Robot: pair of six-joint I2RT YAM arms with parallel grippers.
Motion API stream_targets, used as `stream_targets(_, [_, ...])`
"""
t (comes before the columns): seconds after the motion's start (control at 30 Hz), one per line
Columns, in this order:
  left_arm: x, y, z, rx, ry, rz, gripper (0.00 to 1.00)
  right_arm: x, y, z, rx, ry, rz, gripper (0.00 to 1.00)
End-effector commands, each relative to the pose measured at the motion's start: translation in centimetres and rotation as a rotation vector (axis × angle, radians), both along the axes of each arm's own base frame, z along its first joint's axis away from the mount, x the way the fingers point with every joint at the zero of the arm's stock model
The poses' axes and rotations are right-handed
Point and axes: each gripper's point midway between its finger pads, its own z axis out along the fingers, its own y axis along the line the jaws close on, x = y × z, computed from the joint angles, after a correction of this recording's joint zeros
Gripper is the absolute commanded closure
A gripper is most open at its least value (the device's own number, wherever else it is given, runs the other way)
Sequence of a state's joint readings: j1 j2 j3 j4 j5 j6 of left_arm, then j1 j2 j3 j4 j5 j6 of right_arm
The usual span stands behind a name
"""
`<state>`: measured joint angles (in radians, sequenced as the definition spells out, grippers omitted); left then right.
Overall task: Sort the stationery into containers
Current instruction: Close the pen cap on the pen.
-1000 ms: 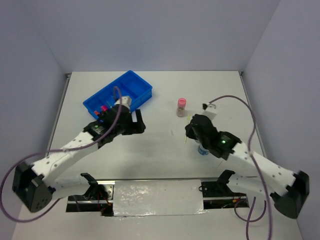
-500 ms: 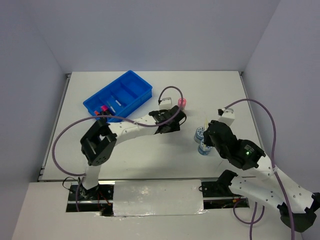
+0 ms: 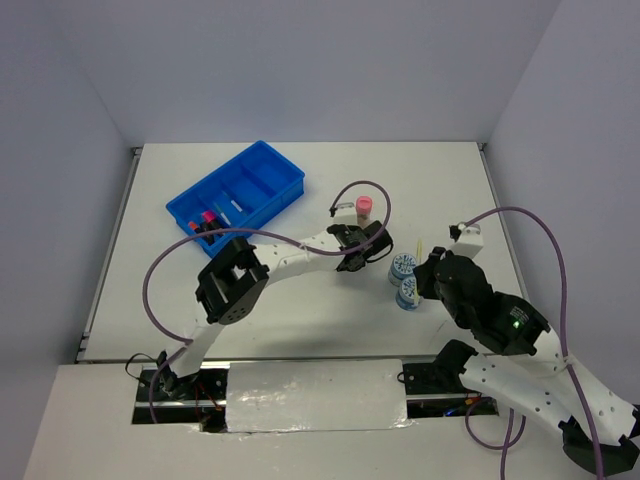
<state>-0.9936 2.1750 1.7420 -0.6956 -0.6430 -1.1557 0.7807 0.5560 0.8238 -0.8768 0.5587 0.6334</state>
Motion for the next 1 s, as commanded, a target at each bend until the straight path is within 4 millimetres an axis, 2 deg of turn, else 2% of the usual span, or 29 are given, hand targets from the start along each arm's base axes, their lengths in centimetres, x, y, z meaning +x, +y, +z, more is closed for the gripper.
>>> stream_targets(0.0, [0.6, 0.4, -0.6, 0.026, -0.007, 0.028, 0.41, 0.1, 0.0, 0.0, -0.013, -0.008, 0.015, 1.0])
stream_targets(0.17, [0.8, 0.4, -2.5, 0.018, 0.027, 0.009, 0.45, 0.2, 0.4, -0.4, -0.02, 0.0, 0.032, 1.0])
stream_targets(0.37, [0.5, 0.3, -3.9, 0.019, 0.057, -0.007, 0.57, 0.2, 0.4, -0.4, -0.015, -0.009, 0.03, 1.0])
stream_targets(0.47, [0.0, 0.4, -4.3, 0.013, 0.076, -0.008, 0.69, 0.3, 0.4, -0.4, -0.016, -0.011, 0.028, 1.0])
stream_targets(0.53, [-0.3, 0.5, -4.4, 0.002, 0.085, -0.01, 0.81, 0.3, 0.6, -0.4, -0.013, -0.01, 0.033, 1.0])
stream_targets(0.57, [-0.6, 0.5, -4.4, -0.006, 0.094, -0.015, 0.91, 0.3, 0.7, -0.5, -0.014, -0.009, 0.038, 1.0])
stream_targets(0.63, [-1.0, 0.8, -4.4, -0.015, 0.103, -0.015, 0.99, 0.4, 1.0, -0.6, -0.004, -0.01, 0.05, 1.0])
stream_targets(0.67, [-1.0, 0.6, -3.6, -0.04, 0.095, -0.018, 1.0, 0.4, 1.2, -0.8, -0.006, -0.006, 0.057, 1.0])
stream_targets(0.73, [-1.6, 1.2, -3.2, -0.046, 0.093, -0.015, 1.0, 0.7, 2.2, -0.5, 0.019, -0.029, 0.098, 1.0])
stream_targets(0.77, [-1.4, 1.0, -1.1, -0.09, 0.059, -0.013, 1.0, 0.3, 3.3, -1.0, 0.027, -0.019, 0.167, 1.0])
stream_targets(0.83, [-1.8, 2.0, 0.0, -0.102, 0.033, -0.017, 1.0, 0.5, 4.8, -0.6, 0.07, -0.044, 0.226, 1.0])
stream_targets(0.87, [-1.4, 1.8, 3.1, -0.168, -0.023, -0.02, 1.0, 0.2, 5.7, -1.5, 0.077, -0.028, 0.278, 1.0])
stream_targets(0.9, [-1.8, 2.7, 3.3, -0.156, -0.038, -0.04, 1.0, 0.1, 6.5, -1.6, 0.092, -0.036, 0.315, 1.0])
stream_targets(0.93, [-1.9, 2.8, 4.4, -0.181, -0.066, -0.056, 1.0, 0.4, 7.8, -0.8, 0.136, -0.077, 0.356, 1.0])
stream_targets(0.97, [-1.9, 3.0, 8.0, -0.251, -0.131, -0.071, 1.0, -0.2, 9.0, -2.0, 0.158, -0.056, 0.429, 1.0])
